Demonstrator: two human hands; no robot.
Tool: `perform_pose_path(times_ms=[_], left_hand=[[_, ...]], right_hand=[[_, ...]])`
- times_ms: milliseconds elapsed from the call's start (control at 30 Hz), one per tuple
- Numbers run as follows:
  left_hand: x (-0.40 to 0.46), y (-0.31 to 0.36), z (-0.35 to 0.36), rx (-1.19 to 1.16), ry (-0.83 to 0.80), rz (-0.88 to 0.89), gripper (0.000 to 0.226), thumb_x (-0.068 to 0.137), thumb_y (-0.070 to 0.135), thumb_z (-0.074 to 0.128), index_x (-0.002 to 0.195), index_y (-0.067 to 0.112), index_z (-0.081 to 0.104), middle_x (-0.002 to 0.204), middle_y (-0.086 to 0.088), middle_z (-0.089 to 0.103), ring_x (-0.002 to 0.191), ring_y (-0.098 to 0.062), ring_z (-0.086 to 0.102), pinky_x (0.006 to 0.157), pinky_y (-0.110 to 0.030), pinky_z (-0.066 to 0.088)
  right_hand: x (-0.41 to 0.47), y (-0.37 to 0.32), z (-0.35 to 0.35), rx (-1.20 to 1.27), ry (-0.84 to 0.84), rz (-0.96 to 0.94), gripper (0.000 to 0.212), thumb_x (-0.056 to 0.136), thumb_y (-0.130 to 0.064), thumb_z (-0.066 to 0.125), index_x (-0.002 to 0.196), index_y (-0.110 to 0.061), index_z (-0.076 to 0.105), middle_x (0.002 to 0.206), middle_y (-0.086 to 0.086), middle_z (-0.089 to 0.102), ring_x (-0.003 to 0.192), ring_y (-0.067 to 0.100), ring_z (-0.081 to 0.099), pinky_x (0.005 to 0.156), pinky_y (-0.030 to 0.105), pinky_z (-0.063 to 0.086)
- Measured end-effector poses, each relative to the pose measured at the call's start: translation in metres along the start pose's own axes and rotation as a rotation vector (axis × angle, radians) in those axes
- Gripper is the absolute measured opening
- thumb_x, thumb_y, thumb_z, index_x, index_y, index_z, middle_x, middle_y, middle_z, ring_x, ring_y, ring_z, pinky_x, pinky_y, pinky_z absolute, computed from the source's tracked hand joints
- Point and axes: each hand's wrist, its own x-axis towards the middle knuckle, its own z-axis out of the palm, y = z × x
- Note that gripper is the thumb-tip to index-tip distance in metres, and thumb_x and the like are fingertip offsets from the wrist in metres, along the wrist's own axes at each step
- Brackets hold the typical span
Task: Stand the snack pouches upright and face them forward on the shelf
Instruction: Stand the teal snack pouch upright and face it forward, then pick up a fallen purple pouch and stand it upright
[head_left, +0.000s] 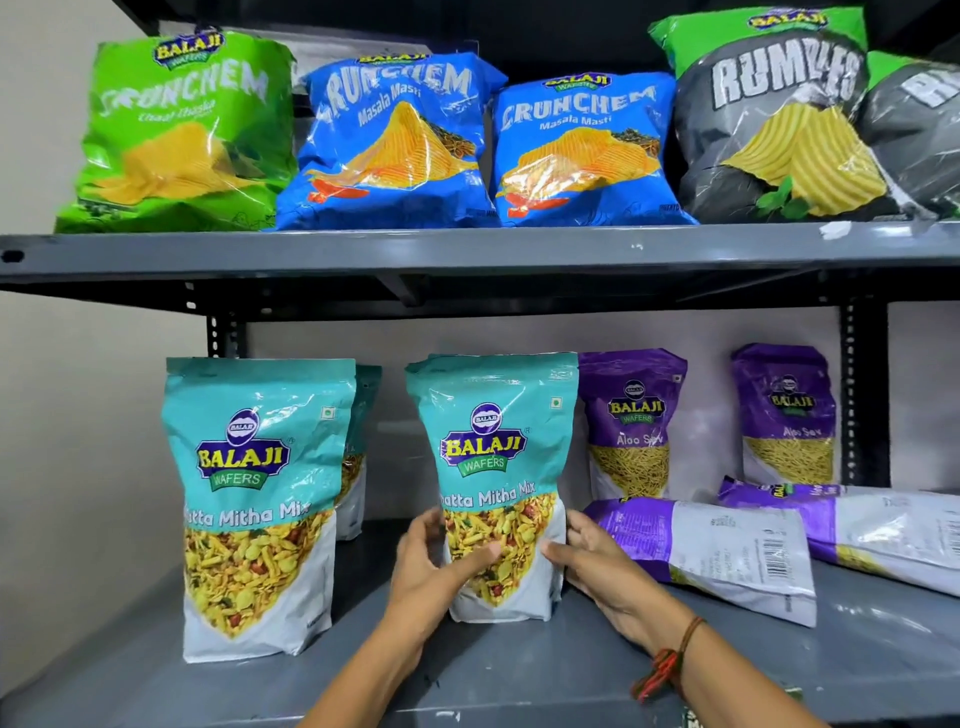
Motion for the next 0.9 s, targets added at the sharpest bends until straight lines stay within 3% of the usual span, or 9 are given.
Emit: perform_pose_path(times_ms=[133,233,333,433,567,633,700,833,900], left_hand=[[-0.029,0.033,0.036,0.139,0.458,0.381,0.077,0.070,0.034,0.083,0.136,0.024,0.045,0.134,-0.001,0.044,0.130,-0.020,0.043,0.109,-0.042,0.038],[-0.050,0.053,0.080,-0.045,0.436,0.481,0.074,0.072,0.029,0.080,0.137,0.021,0.045,0.133,0.001,0.042,0.130,-0.016,0.041,0.110,-0.030,0.035],[-0.069,0.058,0.123,-0.295,0.208,0.222,0.071,0.080,0.012,0.078,0.140,0.025,0.042,0.139,0.006,0.041,0.125,-0.001,0.045,0.112,-0.028,0.036],[-0.073,0.047,0.159,-0.457,0.025,-0.163,0.072,0.083,0.000,0.073,0.144,0.015,0.039,0.132,0.001,0.052,0.106,-0.001,0.053,0.100,-0.023,0.037],[-0.064,0.038,0.198,-0.575,-0.045,-0.580,0.064,0.061,0.006,0.078,0.121,-0.001,0.055,0.100,-0.019,0.064,0.091,-0.028,0.064,0.080,-0.028,0.055],[-0.065,0.038,0.209,-0.610,-0.036,-0.635,0.029,0.069,0.003,0.075,0.087,0.007,0.052,0.068,-0.013,0.050,0.060,-0.023,0.049,0.052,-0.023,0.043],[-0.065,0.033,0.220,-0.625,-0.043,-0.587,0.021,0.083,-0.001,0.066,0.074,0.009,0.050,0.055,-0.008,0.046,0.055,-0.019,0.040,0.054,-0.023,0.031],[-0.057,0.028,0.265,-0.581,-0.047,-0.608,0.006,0.091,0.005,0.057,0.093,0.010,0.056,0.065,-0.009,0.048,0.057,-0.018,0.041,0.058,-0.023,0.032],[-0.052,0.026,0.283,-0.566,-0.030,-0.615,0.022,0.092,0.003,0.053,0.113,0.010,0.057,0.076,-0.010,0.055,0.063,-0.020,0.049,0.060,-0.024,0.038]], right_hand=[[-0.014,-0.020,-0.009,-0.093,0.153,-0.156,0.045,0.089,-0.005,0.066,0.130,-0.016,0.052,0.128,0.001,0.060,0.119,0.018,0.058,0.099,0.028,0.047],[-0.020,-0.047,-0.033,-0.188,0.326,-0.299,0.042,0.087,-0.007,0.069,0.126,-0.017,0.054,0.121,-0.001,0.058,0.110,0.015,0.057,0.082,0.018,0.045],[-0.018,-0.074,-0.079,-0.404,0.451,-0.401,0.033,0.087,-0.005,0.068,0.117,-0.015,0.060,0.109,0.002,0.063,0.101,0.017,0.060,0.085,0.022,0.046],[-0.004,-0.089,-0.141,-0.742,0.487,-0.315,0.030,0.089,-0.011,0.066,0.119,-0.009,0.063,0.106,0.009,0.068,0.107,0.027,0.064,0.093,0.033,0.047],[0.022,-0.081,-0.206,-1.080,0.229,0.102,0.040,0.095,-0.026,0.057,0.133,-0.011,0.053,0.129,0.013,0.064,0.107,0.021,0.061,0.078,0.025,0.045],[0.034,-0.075,-0.219,-1.147,0.072,0.198,0.036,0.095,-0.030,0.056,0.128,-0.016,0.056,0.136,0.008,0.059,0.116,0.017,0.057,0.087,0.024,0.044],[0.042,-0.077,-0.226,-1.179,-0.070,0.263,0.025,0.095,-0.037,0.054,0.114,-0.024,0.063,0.135,0.006,0.061,0.114,0.014,0.057,0.093,0.022,0.046],[0.050,-0.083,-0.236,-1.027,-0.231,0.413,0.035,0.087,-0.049,0.062,0.101,-0.018,0.068,0.110,0.007,0.071,0.095,0.021,0.067,0.082,0.031,0.057],[0.050,-0.083,-0.237,-1.001,-0.268,0.406,0.034,0.085,-0.049,0.065,0.098,-0.017,0.068,0.097,0.004,0.073,0.082,0.019,0.070,0.069,0.025,0.057]])
